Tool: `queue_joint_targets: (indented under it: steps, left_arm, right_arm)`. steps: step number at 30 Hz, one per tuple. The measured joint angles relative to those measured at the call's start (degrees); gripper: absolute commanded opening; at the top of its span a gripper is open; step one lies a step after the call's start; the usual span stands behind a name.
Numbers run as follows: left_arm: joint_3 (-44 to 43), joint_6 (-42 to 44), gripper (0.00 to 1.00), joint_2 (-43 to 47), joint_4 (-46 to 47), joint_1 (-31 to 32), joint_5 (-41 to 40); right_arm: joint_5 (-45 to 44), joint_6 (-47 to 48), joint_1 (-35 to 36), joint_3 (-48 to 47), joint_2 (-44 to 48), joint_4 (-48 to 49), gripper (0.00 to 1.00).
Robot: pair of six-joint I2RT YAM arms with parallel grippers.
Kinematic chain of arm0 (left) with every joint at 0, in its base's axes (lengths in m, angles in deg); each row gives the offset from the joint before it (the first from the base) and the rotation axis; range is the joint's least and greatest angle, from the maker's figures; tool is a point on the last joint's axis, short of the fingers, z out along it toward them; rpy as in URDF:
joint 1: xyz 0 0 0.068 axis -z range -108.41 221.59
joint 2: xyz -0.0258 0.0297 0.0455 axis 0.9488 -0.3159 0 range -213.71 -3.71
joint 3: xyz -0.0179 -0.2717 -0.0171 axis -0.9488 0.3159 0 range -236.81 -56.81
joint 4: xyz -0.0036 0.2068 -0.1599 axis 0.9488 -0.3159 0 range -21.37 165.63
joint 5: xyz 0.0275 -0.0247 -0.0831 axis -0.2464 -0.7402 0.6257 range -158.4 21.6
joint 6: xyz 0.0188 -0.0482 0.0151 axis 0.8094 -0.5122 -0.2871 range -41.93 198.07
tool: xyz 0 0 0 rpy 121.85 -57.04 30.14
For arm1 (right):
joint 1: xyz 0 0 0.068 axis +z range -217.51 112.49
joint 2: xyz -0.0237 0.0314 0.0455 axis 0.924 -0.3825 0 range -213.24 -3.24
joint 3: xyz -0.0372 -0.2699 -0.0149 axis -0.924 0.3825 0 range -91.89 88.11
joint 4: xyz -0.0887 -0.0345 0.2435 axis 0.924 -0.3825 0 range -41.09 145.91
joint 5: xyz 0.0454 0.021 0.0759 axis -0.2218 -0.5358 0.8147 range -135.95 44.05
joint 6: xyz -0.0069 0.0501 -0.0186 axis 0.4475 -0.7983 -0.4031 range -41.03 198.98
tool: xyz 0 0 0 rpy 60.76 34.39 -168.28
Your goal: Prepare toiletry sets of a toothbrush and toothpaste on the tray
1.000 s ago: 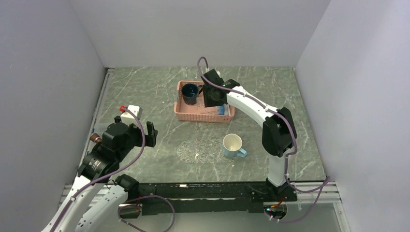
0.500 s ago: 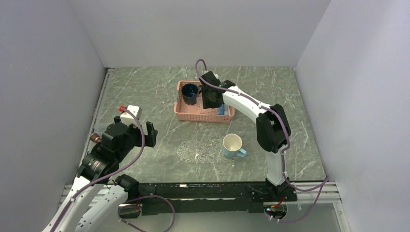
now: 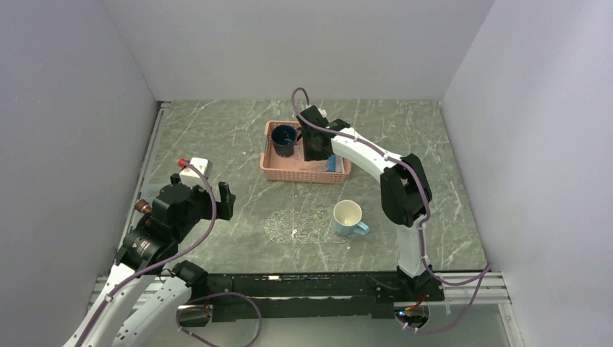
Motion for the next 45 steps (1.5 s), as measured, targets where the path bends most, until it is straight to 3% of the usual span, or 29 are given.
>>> queue_joint_targets:
  steps: [18, 30, 45]
  left_arm:
    - [0.0, 0.0, 0.99, 0.7, 0.0, 0.0, 0.0]
    - [0.0, 0.0, 0.99, 0.8, 0.0, 0.0, 0.0]
    - [0.0, 0.0, 0.99, 0.8, 0.0, 0.0, 0.0]
  right_arm:
    - [-0.4, 0.0, 0.0, -0.7, -1.2, -0.5, 0.23]
    - [-0.5, 0.0, 0.0, -1.6, -1.5, -1.1, 0.0]
    - [-4.8, 1.3, 0.0, -8.1, -0.8, -5.7, 0.0]
